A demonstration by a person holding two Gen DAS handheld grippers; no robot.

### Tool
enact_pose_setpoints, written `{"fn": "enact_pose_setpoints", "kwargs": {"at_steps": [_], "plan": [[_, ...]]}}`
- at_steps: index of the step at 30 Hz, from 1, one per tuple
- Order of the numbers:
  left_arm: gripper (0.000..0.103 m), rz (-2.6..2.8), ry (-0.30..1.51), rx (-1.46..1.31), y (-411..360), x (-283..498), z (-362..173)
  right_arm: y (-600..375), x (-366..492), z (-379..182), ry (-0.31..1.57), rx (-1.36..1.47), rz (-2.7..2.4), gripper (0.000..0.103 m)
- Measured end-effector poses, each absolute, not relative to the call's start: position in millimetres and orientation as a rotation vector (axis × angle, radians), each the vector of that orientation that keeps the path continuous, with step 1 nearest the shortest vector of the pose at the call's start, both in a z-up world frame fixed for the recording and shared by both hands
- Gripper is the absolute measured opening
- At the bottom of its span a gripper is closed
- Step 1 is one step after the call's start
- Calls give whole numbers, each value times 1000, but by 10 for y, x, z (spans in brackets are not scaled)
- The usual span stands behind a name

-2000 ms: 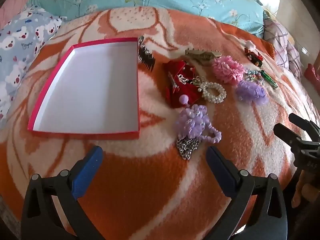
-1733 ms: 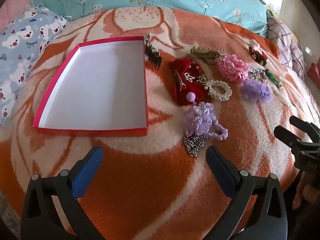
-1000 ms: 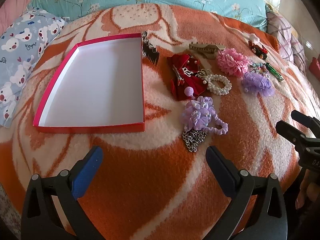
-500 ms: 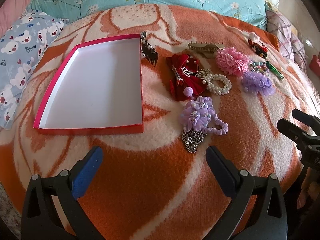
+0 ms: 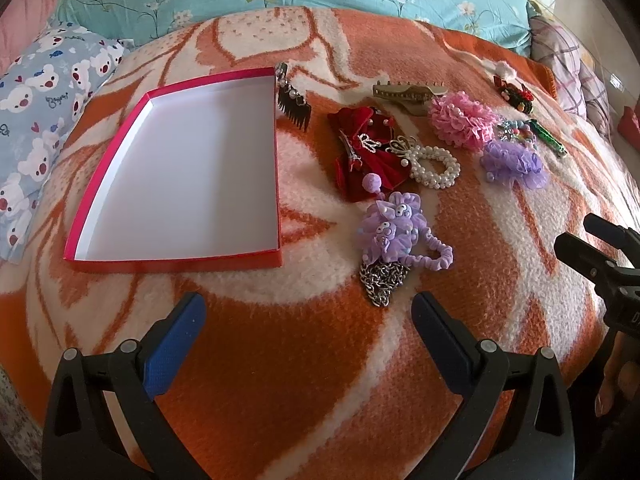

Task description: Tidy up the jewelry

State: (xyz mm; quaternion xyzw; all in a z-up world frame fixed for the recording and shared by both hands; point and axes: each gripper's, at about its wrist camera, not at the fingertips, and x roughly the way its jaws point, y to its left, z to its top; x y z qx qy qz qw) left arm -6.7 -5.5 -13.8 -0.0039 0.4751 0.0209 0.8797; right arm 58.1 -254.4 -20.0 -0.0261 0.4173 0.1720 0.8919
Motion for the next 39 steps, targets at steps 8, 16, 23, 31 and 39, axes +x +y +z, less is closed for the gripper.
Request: {"fn": "enact_pose_setpoints", "kwargs": {"at_steps": [8,16,23,31,39], "plan": [[103,42,993,-11,-76,-58,-158,-2546,583,-192,866,-52,359,100],[103,36,1001,-16,-77,-39,-194,-2538,593,-176,865,-44,360,100],[103,7,1010,-43,-44,1,-215,-2559,633,-190,870,-22,358,100],[103,-73,1029,-69,-148,164,-252,-2602,759,-259,889,8,344,100],[103,-148,1035,-57,-314,458,-287,-2679,1022,-236,883,33,302,99]]}}
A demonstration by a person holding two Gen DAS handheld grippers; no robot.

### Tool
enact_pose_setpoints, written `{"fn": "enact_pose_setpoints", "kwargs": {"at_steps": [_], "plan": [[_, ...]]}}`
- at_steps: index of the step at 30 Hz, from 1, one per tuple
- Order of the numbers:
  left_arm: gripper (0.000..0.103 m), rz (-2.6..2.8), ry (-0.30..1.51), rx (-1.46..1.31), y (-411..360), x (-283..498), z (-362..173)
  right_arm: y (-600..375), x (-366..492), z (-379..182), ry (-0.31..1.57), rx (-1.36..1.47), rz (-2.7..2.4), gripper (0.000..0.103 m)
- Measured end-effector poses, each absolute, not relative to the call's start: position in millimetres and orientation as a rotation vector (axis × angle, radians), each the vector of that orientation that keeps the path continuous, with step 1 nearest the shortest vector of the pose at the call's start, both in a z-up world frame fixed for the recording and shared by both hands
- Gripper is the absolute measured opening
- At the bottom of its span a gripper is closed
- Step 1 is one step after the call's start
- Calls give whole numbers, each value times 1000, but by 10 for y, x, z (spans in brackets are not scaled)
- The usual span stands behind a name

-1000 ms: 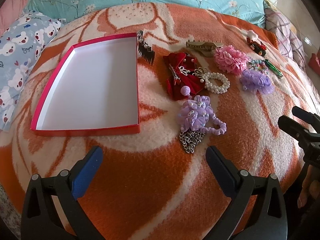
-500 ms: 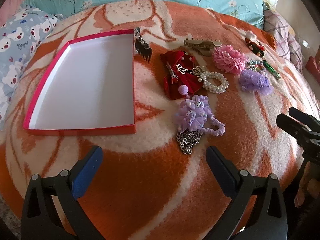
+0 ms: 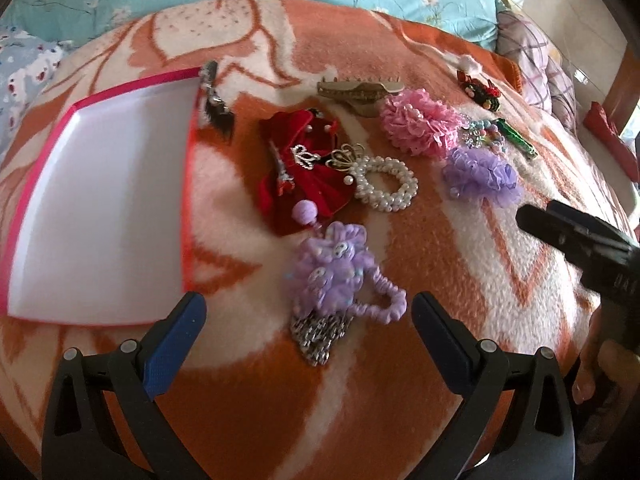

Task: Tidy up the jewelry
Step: 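Grasp purple scrunchie with left tool while right tool grasps lavender scrunchie, carry both into box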

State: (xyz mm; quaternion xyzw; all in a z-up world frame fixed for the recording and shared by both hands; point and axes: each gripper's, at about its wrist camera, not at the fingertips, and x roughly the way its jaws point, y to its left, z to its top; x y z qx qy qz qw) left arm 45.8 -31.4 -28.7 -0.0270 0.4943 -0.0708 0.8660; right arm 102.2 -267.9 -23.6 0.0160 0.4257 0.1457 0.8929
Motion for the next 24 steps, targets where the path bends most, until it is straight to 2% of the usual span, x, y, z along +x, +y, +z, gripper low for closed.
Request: {"fn": "enact_pose_setpoints", "kwargs": {"at_steps": [5,9,11,13,14,15,19,24], "plan": [[100,-171,1062,-82,-307,595,-378,-2706,1247,-251,884,60,289,98],[85,-199,1082,-83,-334,677,-446,-2678,1410,-339,907,71,286,96],[72,-205,1099,-67,-372,723,-510,-2657,1460,-381,916,65,285,90],[59,-203,1092,-31,-418,735,-543,-2632,1497,-435,931,53,287,71],[52,-215,1090,-23,-425,736,-549,-2627,1514,-470,945,52,291,66],[33,-244,1094,-31,-440,737,-556,-2628,1525,-499,953,51,291,55],[27,-275,1091,-57,-428,735,-542,-2658,1505,-500,942,57,292,17],[26,-288,1049,-106,-321,672,-376,-2641,1421,-387,899,61,327,9]]}}
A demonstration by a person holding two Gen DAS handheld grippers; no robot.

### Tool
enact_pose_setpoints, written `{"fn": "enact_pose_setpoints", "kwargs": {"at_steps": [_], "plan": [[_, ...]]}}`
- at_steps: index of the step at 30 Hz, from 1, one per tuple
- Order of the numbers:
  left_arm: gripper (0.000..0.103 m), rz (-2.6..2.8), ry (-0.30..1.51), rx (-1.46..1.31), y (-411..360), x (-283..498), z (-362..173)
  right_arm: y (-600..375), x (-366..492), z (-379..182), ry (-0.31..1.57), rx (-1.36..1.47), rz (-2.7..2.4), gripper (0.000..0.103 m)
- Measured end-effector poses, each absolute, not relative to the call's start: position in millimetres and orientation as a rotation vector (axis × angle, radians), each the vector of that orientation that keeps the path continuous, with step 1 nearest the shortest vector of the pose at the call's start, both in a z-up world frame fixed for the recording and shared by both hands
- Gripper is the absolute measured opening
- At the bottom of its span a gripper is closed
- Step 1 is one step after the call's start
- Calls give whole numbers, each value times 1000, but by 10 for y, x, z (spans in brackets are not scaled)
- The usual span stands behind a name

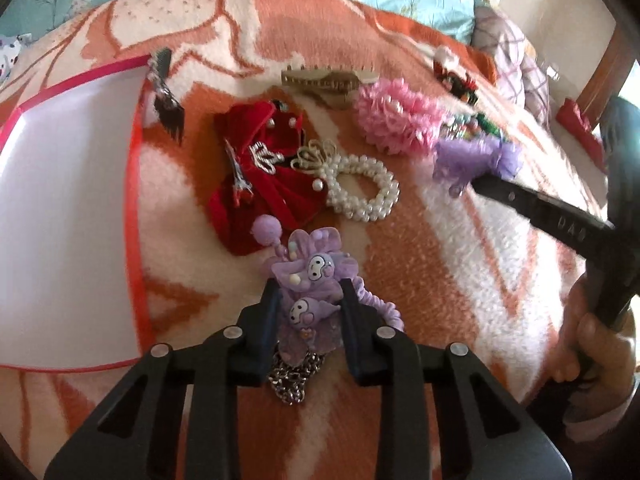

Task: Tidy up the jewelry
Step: 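Grasp purple scrunchie with left tool while right tool grasps lavender scrunchie, carry both into box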

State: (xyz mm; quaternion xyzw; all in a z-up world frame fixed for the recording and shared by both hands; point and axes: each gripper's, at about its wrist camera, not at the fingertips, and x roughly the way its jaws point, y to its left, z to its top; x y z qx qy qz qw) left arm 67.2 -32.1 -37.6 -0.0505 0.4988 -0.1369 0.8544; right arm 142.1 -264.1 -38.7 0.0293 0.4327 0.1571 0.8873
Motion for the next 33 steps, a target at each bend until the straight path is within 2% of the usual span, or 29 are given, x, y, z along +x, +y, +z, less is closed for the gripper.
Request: {"fn": "enact_pose_setpoints", "kwargs": {"at_steps": [8,19,33], "plan": [[26,-251,988,-166,6,520,-107,-2428,1268,-264,887,62,412,8],[26,-111,906,-227,690,279,138,-1658,1073,-191,911,-13,618,8],[26,86,904,-283,1658,320,-28,-410,1028,-107,903,-41,868,8]]}}
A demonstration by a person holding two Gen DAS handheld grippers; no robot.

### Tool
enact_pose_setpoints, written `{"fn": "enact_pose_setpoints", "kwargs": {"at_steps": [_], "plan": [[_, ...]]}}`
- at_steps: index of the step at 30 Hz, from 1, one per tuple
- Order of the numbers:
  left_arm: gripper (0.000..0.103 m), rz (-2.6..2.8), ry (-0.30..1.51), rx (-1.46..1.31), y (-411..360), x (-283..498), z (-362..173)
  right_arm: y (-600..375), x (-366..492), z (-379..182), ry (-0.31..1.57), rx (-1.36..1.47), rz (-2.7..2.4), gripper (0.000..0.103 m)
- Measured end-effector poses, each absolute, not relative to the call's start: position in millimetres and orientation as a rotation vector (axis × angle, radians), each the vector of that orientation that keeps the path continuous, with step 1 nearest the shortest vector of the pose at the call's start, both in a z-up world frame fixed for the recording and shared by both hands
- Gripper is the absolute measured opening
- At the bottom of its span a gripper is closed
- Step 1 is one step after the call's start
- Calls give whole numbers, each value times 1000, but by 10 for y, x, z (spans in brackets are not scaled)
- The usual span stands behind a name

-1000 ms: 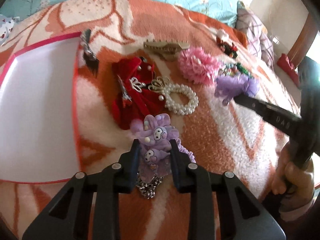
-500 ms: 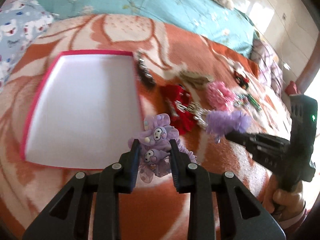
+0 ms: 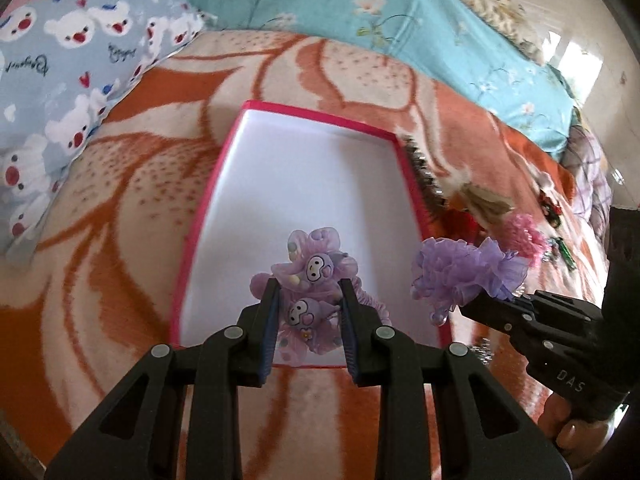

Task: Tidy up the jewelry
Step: 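Grasp purple scrunchie with left tool while right tool grasps lavender scrunchie, carry both into box, then open both tools to drop the purple scrunchies into the white box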

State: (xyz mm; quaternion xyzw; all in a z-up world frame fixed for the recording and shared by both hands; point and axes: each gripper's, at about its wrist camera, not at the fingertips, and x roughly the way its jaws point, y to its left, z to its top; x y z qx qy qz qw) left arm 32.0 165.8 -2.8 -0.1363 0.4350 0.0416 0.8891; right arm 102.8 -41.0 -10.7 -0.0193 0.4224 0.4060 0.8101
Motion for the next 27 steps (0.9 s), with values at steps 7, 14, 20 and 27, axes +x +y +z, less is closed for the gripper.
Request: {"fn": "enact_pose_setpoints", "kwargs": {"at_steps": [7,14,20,27], "plan": [[26,117,943,-293,1827,395,-227,-121,1149,-368,975,-32,893,8],[26,138,966,-288,1876,403,-345,-13,1185,-561,1026,-44,904,10],[29,153,966,-249,1842,415,-352,27,1171,-610,1041,-58,911,13],[37,157,976,-249,1857,426,-355,-12,1149,-589,1031,-71,897,43]]}}
